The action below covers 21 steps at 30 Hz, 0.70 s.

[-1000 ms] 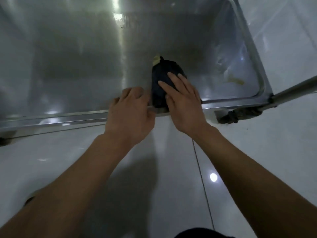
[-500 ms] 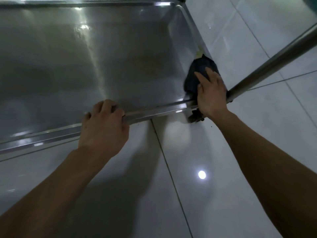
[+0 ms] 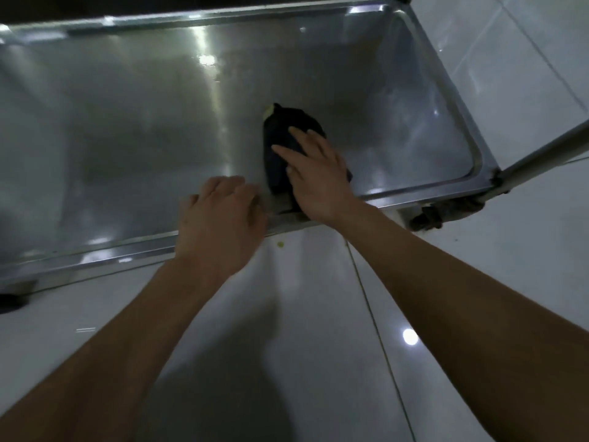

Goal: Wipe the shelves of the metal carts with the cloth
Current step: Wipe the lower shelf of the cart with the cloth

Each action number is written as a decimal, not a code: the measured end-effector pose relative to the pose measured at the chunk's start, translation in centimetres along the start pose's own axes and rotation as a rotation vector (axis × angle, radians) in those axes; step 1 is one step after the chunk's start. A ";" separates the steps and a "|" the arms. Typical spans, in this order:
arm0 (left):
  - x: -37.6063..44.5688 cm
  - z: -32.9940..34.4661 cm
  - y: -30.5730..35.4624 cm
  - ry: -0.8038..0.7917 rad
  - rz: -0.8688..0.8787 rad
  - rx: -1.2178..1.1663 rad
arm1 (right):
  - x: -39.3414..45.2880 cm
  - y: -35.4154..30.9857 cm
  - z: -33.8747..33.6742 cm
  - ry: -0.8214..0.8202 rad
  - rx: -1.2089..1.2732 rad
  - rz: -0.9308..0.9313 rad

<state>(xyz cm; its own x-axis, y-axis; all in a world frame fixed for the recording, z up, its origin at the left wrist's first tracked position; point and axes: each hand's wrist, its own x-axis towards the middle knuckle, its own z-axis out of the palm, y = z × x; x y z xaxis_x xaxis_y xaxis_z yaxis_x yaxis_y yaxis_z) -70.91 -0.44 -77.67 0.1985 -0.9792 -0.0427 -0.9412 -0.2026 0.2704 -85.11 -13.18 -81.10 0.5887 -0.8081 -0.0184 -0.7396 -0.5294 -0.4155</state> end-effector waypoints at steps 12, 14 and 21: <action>-0.1 -0.9 -6.2 0.041 -0.157 0.097 | 3.5 -6.4 3.5 0.017 0.030 -0.207; 0.7 -0.6 -5.0 0.057 -0.130 0.085 | 3.4 -5.3 3.0 0.036 0.039 -0.180; 5.3 1.0 1.2 0.107 0.035 -0.013 | 2.4 3.4 -1.2 0.121 0.022 -0.005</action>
<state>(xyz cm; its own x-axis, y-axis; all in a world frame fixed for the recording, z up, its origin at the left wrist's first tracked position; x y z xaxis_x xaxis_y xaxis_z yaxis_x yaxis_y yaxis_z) -71.28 -5.93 -78.48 0.1947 -0.9784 0.0697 -0.9446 -0.1679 0.2821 -86.56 -17.21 -81.45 0.5477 -0.8315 0.0933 -0.7287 -0.5288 -0.4351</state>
